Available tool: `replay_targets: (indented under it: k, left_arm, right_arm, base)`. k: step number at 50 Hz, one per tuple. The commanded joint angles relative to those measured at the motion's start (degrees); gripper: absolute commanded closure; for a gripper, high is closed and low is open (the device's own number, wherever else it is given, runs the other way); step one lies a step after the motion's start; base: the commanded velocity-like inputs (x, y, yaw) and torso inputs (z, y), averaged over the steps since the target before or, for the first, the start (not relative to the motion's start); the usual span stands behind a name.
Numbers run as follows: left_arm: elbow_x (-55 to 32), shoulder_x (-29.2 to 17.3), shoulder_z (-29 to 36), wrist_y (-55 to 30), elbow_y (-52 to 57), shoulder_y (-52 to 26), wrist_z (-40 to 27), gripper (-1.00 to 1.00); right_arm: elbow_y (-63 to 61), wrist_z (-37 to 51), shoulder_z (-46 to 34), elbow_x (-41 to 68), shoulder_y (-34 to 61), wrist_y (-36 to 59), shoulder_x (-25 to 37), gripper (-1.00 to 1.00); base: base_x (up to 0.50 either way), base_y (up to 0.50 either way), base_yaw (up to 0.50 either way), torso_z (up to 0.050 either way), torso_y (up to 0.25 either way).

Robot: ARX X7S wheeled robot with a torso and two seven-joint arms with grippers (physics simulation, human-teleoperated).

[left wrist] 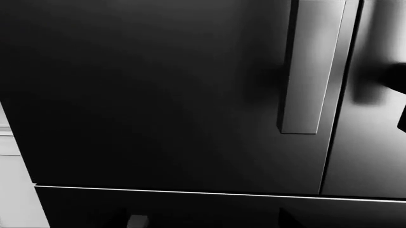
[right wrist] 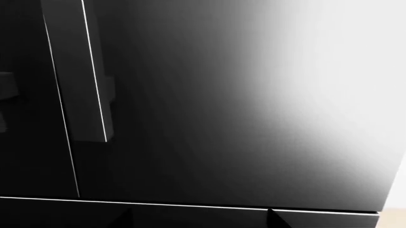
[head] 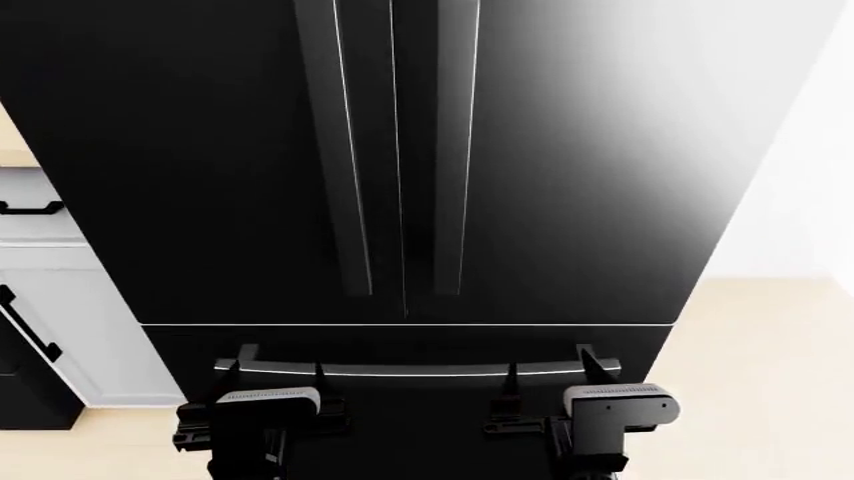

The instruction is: Open the fridge doors

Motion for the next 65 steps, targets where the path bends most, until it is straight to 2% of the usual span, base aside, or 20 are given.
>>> replay_targets:
  k: [1,8,14,24,34,41,48,51,52,56,65]
  left_arm:
    - [0.1,0.7,-0.7,0.5,0.6,0.5,1.9,-1.00]
    - [-0.3,0.4,-0.5,0.4,0.7,0.5,1.8,-1.00]
    - [-0.5,0.3,-0.4,0.3,0.7,0.4,1.6,-1.00]
    - [-1.3,0.0,-0.2,0.3,0.8,0.5,1.5,-1.00]
    - [-1.6,-0.3,0.2,0.3,0.3,0.1,1.3,-1.00]
    - [-1.6,-0.5,0.5,0.3,0.5,0.2,1.0,-1.00]
    - [-2.1,-0.6,0.5,0.5,0.2,0.0,1.1,-1.00]
    - [-2.3,-0.7,0.6,0.4,0.2,-0.1,1.1,-1.00]
    - [-2.4,-0.7,0.6,0.4,0.1,-0.1,1.1,-1.00]
    - [-2.5,-0.8,0.7,0.3,0.1,-0.2,0.9,-1.00]
    - [-2.7,-1.0,1.0,0.4,0.0,-0.2,0.7,-1.00]
  right_arm:
    - [-1.1,-1.3,1.0,-0.4,-0.8,-0.1,-0.6,-1.00]
    - [-4.9,-2.3,0.0,0.8,-1.2,1.9,0.1,-1.00]
    - [-12.3,-2.0,-2.7,0.5,2.6,13.6,0.4,-1.00]
    - [-16.7,-1.9,-6.1,-0.2,8.3,20.2,-0.8,-1.00]
    - [-14.8,-1.9,-8.6,-1.3,12.1,22.0,-1.8,-1.00]
    - [-18.3,-1.1,-8.2,-0.3,16.6,27.2,-2.6,-1.00]
    - [-14.0,-1.5,-8.8,1.0,20.8,30.6,-4.1,-1.00]
    - [-12.2,-0.6,-8.9,1.1,23.3,33.5,-4.9,-1.00]
    - [-11.1,0.4,-9.0,1.0,25.5,37.5,-5.7,-1.00]
    - [-10.0,-0.2,-13.0,-1.3,27.8,36.3,-5.2,-1.00]
    - [-12.4,0.0,-12.0,1.9,32.5,42.9,-6.7,-1.00]
  base:
    - [0.00,0.00,0.00,0.000,0.000]
    - [0.00,0.00,0.00,0.000,0.000]
    - [0.00,0.00,0.00,0.000,0.000]
    - [0.00,0.00,0.00,0.000,0.000]
    - [0.00,0.00,0.00,0.000,0.000]
    - [0.00,0.00,0.00,0.000,0.000]
    - [0.00,0.00,0.00,0.000,0.000]
    - [0.00,0.00,0.00,0.000,0.000]
    - [0.00,0.00,0.00,0.000,0.000]
    - [0.00,0.00,0.00,0.000,0.000]
    - [0.00,0.00,0.00,0.000,0.000]
